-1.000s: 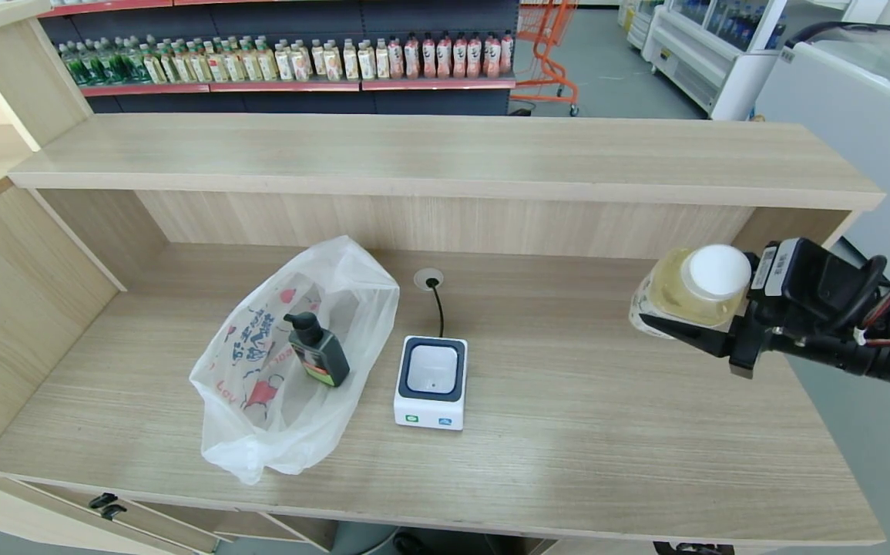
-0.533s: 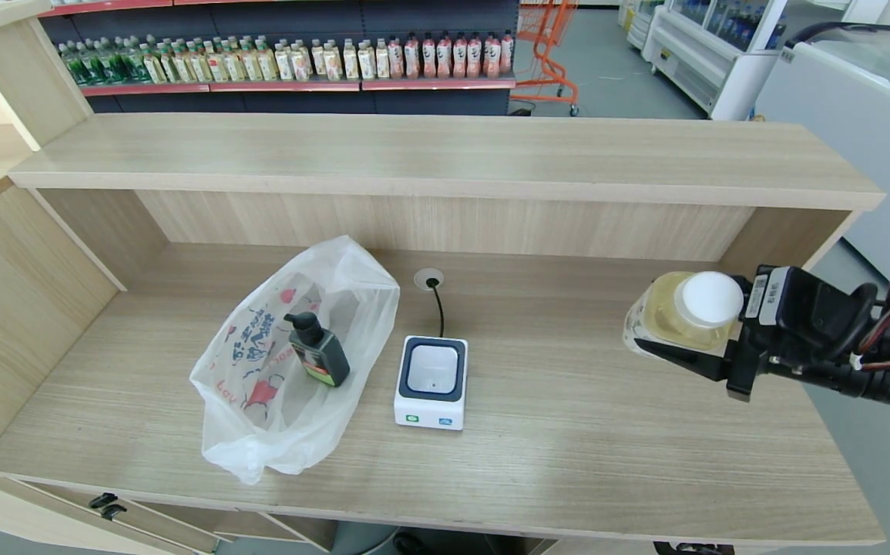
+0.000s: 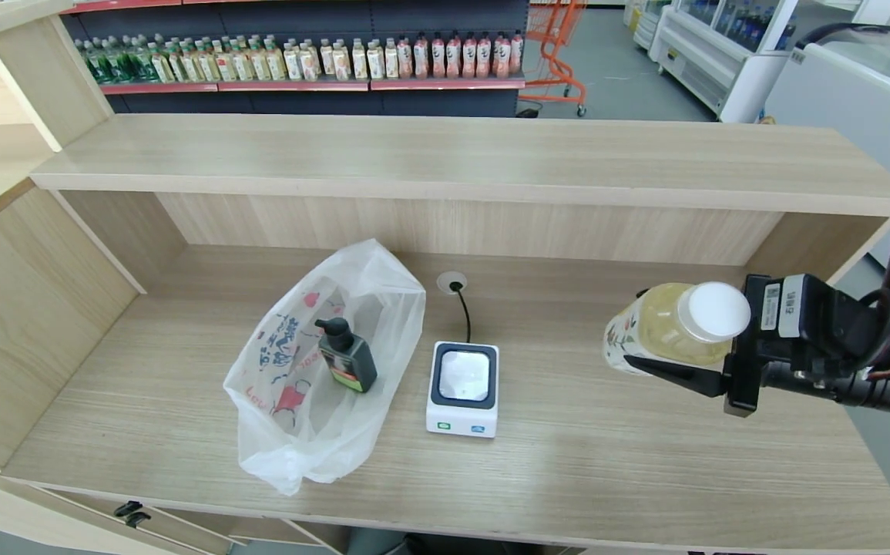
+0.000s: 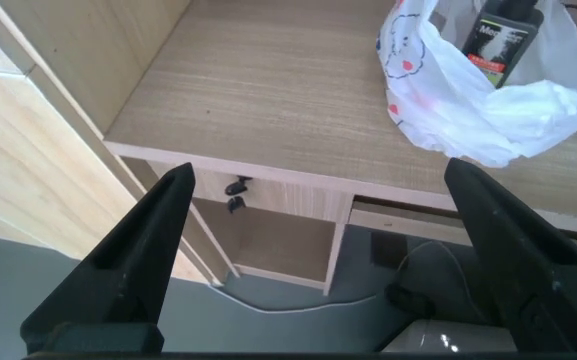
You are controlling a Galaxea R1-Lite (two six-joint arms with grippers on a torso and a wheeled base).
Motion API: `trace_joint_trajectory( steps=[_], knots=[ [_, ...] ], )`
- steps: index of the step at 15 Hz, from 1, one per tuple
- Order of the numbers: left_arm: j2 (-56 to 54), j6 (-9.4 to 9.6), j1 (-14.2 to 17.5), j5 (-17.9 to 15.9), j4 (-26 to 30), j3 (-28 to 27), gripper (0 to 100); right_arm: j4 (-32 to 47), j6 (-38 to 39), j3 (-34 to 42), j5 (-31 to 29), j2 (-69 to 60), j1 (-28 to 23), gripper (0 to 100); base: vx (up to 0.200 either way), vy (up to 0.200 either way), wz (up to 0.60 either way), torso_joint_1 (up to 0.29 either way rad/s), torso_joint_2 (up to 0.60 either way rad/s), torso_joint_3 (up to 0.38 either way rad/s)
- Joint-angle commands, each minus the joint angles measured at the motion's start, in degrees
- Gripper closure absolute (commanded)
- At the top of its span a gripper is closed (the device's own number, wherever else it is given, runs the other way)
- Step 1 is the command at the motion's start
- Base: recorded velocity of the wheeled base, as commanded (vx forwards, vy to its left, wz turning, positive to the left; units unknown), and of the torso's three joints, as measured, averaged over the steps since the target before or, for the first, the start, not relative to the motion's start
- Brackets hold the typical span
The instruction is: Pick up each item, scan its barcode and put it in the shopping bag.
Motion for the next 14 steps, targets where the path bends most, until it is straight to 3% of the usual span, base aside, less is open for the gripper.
trace_joint_trajectory(
  steps=[1,10,14],
  knots=[
    [0.0,-0.03,0.0,0.0,0.0,0.0,0,-0.1,0.3,-0.3,0.7,0.7,-0.1,100,0.0,0.2,0.0,0.002,0.0,0.002],
    [0.0,0.14,0.1,0.0,0.0,0.0,0,-7.0,0.3,-0.8,3.1,8.7,-0.4,100,0.0,0.2,0.0,0.001,0.0,0.004],
    [0.0,0.06,0.0,0.0,0.0,0.0,0,-11.8,0.3,-2.6,4.5,14.8,-0.5,100,0.0,0.0,0.0,0.0,0.0,0.0]
  ],
)
